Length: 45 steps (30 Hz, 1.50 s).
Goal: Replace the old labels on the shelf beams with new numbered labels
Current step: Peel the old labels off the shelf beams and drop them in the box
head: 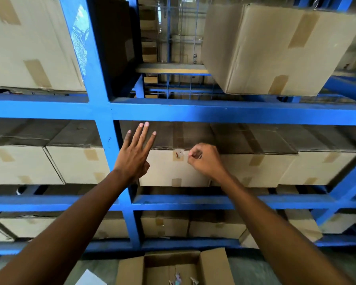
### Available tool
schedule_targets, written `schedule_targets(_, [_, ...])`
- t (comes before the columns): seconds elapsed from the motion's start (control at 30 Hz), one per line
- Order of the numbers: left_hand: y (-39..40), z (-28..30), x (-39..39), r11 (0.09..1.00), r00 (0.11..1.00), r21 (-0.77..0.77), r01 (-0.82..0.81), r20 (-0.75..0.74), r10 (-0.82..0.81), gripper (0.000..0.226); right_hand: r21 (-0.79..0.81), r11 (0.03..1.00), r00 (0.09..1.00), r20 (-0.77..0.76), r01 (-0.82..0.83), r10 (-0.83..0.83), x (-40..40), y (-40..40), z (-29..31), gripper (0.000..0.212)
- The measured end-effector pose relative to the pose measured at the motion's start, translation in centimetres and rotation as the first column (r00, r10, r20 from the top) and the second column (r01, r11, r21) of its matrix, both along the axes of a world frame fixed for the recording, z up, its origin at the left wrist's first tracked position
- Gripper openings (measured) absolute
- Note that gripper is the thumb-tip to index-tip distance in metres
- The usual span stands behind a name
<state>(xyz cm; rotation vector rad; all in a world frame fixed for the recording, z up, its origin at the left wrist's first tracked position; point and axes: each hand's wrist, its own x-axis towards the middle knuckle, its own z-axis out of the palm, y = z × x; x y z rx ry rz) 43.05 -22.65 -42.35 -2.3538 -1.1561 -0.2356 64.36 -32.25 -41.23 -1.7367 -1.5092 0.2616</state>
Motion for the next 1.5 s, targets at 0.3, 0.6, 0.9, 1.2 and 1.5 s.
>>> schedule_targets(0.3, [-0.6, -8.1, -5.1, 0.958, 0.981, -0.216, -0.187, 0.002, 0.192, 0.088, -0.427, 0.897, 0.988, -0.139, -0.120, 0.066, -4.8, -1.6, -15.3, 0.013])
schedule_targets(0.6, [1.2, -11.4, -5.3, 0.961, 0.979, -0.184, -0.204, -0.060, 0.196, 0.087, -0.793, 0.578, 0.935, 0.032, -0.192, 0.354, -6.7, -2.7, -24.1, 0.014])
schedule_targets(0.9, [2.0, -13.1, -5.2, 0.967, 0.977, -0.142, -0.214, -0.048, 0.209, 0.069, -0.822, 0.520, 0.922, -0.016, -0.232, 0.386, -10.3, -2.1, -28.2, 0.012])
schedule_targets(1.2, [3.0, -13.7, -6.1, 0.983, 0.984, -0.078, -0.164, -0.084, 0.158, 0.063, -0.788, 0.582, 0.973, -0.086, -0.198, 0.214, -9.8, -0.9, -28.4, 0.016])
schedule_targets(1.5, [3.1, -13.5, -6.7, 0.990, 0.993, -0.090, -0.110, -0.061, 0.105, 0.057, -0.788, 0.601, 0.991, -0.111, -0.136, 0.078, -9.9, -1.8, -27.4, 0.005])
